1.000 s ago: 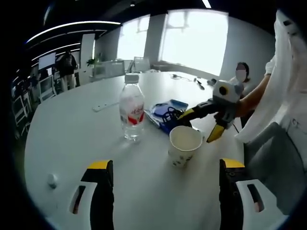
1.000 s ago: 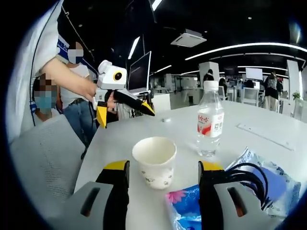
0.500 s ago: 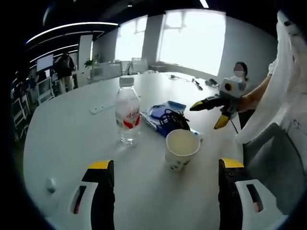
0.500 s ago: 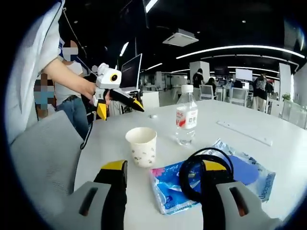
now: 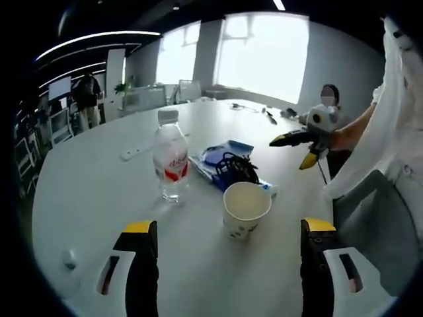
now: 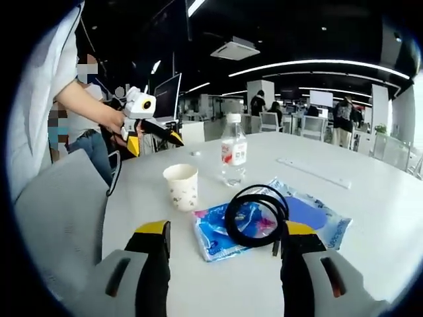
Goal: Arrange the tabletop items into an orderly group along one side of the table until the central work area is clear of visible clutter.
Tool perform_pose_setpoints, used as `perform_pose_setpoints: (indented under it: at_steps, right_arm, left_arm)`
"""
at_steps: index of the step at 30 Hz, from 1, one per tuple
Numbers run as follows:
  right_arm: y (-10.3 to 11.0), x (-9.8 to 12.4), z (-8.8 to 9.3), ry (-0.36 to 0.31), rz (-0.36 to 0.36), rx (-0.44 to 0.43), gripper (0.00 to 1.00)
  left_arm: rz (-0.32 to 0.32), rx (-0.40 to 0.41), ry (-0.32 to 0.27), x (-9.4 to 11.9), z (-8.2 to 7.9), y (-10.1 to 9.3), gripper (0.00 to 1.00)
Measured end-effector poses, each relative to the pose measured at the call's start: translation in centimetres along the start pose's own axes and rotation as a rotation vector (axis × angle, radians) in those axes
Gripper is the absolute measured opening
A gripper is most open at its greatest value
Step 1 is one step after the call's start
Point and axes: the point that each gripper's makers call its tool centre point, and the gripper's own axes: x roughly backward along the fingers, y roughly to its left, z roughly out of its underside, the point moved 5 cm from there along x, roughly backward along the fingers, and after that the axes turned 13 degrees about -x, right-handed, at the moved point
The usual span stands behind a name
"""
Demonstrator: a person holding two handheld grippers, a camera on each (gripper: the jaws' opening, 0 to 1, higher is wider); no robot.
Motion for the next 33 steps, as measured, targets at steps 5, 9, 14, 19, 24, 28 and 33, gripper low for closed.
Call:
perform_pose_setpoints:
  at_steps: [5, 9, 14, 19, 24, 28, 33]
  right_arm:
    - [-0.2, 0.3, 0.0, -0.004, 0.016, -0.01, 0.65]
    - [-0.3, 0.4, 0.1, -0.005, 0.022, -0.017, 0.65]
    - [-0.5, 0.5, 0.0, -0.006, 0.028, -0.017, 0.65]
    - [-0.9, 0.8, -0.1, -0.01, 0.039, -0.017, 0.64]
    - [-1.3, 1.3, -0.1, -0.012, 0.047, -0.018, 0.64]
    - [-1.7, 1.8, -0.2, -0.018, 0.06, -0.023, 0.63]
    - [-2.1, 2.2, -0.4, -0.024, 0.068, -0.024, 0.63]
  left_arm:
    - [0.007, -0.003, 0.001, -0.3, -0.3, -0.2, 0.85]
    - [0.004, 0.006, -0.022, -0.6, -0.9, -0.3, 0.85]
    - [0.022, -0.001, -0.049, -1.5, -2.3, -0.9, 0.85]
    - [0.028, -0.011, -0.061, -3.0, -3.3, -1.3, 0.84]
    - [0.06, -0.034, -0.065, -4.5, -4.6, -1.9, 0.85]
    - [0.067, -0.041, -0.071, -5.5, -5.6, -1.9, 0.84]
    - [0.065, -0.039, -0.071, -6.7, -6.8, -2.0, 0.83]
